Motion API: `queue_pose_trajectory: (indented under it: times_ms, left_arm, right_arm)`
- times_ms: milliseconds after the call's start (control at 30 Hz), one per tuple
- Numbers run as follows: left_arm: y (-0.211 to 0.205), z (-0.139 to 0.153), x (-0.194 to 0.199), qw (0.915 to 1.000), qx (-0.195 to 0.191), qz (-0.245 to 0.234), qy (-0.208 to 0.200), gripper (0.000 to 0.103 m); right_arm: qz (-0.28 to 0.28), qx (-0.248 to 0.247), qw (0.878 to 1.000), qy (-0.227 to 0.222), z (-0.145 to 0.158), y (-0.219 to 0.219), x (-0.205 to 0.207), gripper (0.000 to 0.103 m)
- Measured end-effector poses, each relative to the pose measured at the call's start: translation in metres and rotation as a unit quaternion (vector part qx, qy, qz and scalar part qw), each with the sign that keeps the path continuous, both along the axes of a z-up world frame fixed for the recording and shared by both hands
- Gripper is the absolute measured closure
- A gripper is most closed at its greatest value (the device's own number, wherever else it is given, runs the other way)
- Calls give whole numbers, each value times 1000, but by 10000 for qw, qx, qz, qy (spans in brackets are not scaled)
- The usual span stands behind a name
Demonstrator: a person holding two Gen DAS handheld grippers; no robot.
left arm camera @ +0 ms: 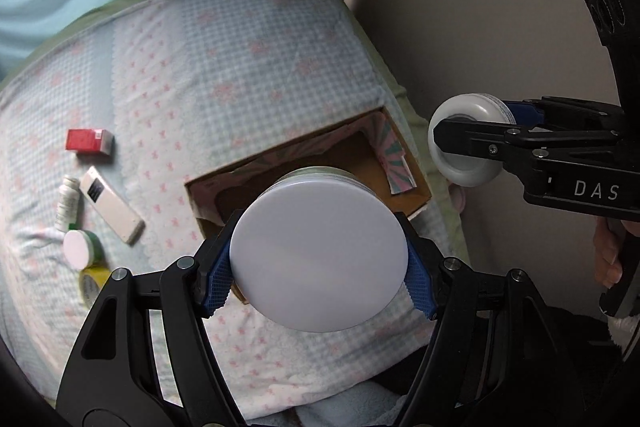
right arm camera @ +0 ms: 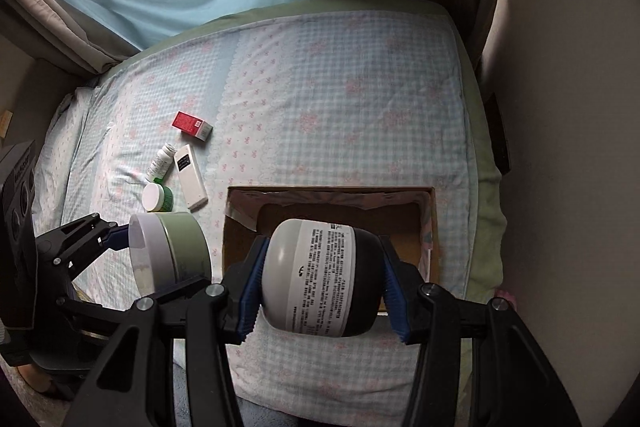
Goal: Organize rigid objects
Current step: 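Carry both held jars over the cardboard box, then lower both jars into the cardboard box and open both grippers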
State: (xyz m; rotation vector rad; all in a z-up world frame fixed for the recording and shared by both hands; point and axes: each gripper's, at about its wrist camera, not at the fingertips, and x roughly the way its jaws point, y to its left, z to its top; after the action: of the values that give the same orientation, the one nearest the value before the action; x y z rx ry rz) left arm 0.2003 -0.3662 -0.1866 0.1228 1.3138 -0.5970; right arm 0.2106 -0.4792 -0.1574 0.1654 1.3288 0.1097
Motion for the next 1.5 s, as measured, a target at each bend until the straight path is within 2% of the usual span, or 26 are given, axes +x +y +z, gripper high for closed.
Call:
queue_pose_trajectory:
  times_ms: [167,300,600,833,1000,1100,1400,1433,1467,1500]
  left_arm:
    - [-35,-42,11,9993,284,-54,248,35]
    - [-52,-86,23,9972,564,-18,499,35]
    - [-69,-178,48,9903,1100,99,849,35]
    - [-48,-225,58,9857,1387,381,874,35]
    - [-36,-238,53,9832,1534,369,918,35]
    - [-32,-241,52,9829,1532,353,956,35]
    - [-32,-237,51,9824,1745,-40,660,35]
    - [-32,-235,51,9820,1767,-65,658,33]
    - [-31,-232,51,9822,1770,-63,631,25]
    - [-29,-227,51,9838,1700,-34,569,1]
  right_arm:
    - [21,-96,9998,186,-38,-31,5,55]
    - [-14,35,9991,417,-76,-47,13,55]
    - [-7,220,9960,866,-162,-54,39,55]
    - [580,-418,9933,909,-216,-32,44,55]
    - [859,-466,9912,898,-236,-27,35,55]
    - [1178,-703,9877,754,-236,-21,34,55]
    - [1293,-555,9884,576,-230,-16,44,55]
    - [1274,-687,9885,432,-227,-14,43,54]
    - [1261,-774,9885,302,-224,-14,42,52]
    - [1240,-731,9892,262,-222,-12,43,29]
